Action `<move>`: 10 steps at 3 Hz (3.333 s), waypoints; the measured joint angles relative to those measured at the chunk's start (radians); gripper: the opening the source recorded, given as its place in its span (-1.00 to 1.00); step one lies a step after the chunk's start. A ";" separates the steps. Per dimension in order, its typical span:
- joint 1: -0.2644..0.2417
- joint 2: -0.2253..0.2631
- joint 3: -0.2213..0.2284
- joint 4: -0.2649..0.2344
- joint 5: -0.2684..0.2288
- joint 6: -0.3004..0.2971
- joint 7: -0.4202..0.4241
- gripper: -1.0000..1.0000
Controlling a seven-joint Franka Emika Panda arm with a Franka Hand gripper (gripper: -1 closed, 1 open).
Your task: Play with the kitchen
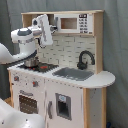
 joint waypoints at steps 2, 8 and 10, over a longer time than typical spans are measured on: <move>-0.106 0.000 0.050 0.103 0.000 -0.021 -0.104 -1.00; 0.152 -0.082 0.003 0.089 -0.005 -0.139 -0.347 1.00; 0.194 -0.254 0.001 0.013 -0.010 -0.102 -0.375 1.00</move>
